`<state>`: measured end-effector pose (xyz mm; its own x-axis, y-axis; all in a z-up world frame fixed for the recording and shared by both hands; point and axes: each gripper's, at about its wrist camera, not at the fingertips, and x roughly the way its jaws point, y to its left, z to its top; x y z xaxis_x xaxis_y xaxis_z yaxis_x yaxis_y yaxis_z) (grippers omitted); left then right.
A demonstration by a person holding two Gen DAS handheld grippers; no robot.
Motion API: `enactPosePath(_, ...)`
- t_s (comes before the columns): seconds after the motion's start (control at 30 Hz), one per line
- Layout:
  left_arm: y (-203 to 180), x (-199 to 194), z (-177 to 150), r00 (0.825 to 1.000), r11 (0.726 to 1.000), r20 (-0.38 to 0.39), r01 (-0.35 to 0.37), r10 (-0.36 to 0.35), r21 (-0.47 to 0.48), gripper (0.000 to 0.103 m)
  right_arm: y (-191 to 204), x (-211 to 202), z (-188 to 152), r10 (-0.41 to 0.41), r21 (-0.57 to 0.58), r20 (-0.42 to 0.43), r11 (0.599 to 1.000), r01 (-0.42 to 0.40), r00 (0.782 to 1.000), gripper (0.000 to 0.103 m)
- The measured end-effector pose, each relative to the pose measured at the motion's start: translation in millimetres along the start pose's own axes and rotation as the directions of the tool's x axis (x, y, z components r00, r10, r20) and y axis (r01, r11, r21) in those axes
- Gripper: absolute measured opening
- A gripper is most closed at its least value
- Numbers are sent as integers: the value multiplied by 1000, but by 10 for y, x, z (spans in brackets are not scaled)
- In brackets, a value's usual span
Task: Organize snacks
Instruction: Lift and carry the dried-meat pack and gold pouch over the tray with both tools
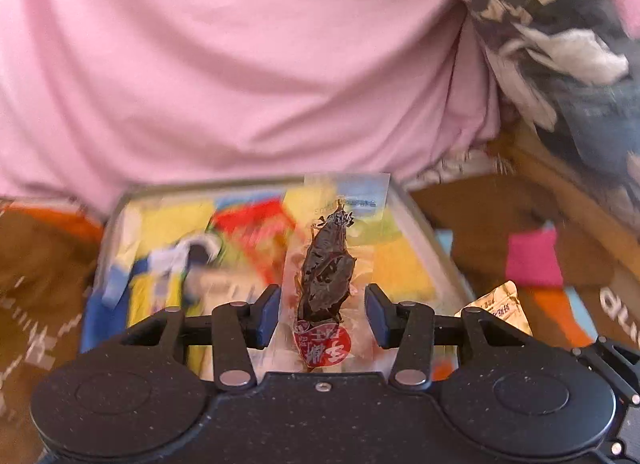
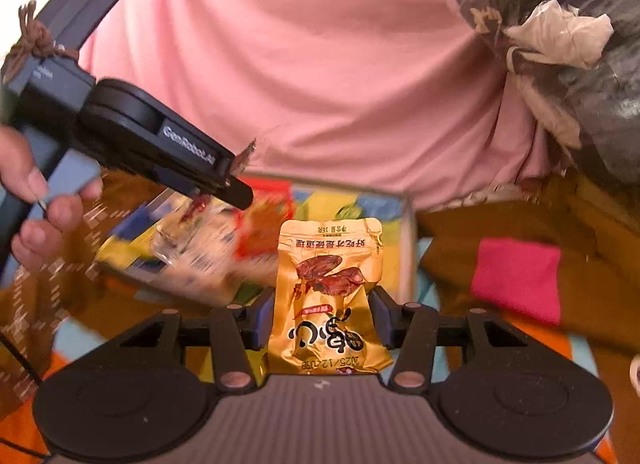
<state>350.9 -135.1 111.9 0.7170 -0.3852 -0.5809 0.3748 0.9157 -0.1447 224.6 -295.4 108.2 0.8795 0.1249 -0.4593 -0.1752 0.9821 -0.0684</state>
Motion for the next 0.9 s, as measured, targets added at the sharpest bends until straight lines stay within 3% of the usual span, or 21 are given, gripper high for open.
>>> enactPosePath(0.2,-7,520,280,996,997,89,24,-17,-75,48,-179,403,252,-30,-57,27,998,31,999,54)
enactPosePath(0.4,97,909,363,992,983,122,42,-21,-178,48,-205,722,360,-36,-129,11,991,37,999,54)
enactPosePath(0.9,218,1144,142,987,976,132,115,-91,-187,49,-295,1202,328,-80,-123,-63,990,72,995,55)
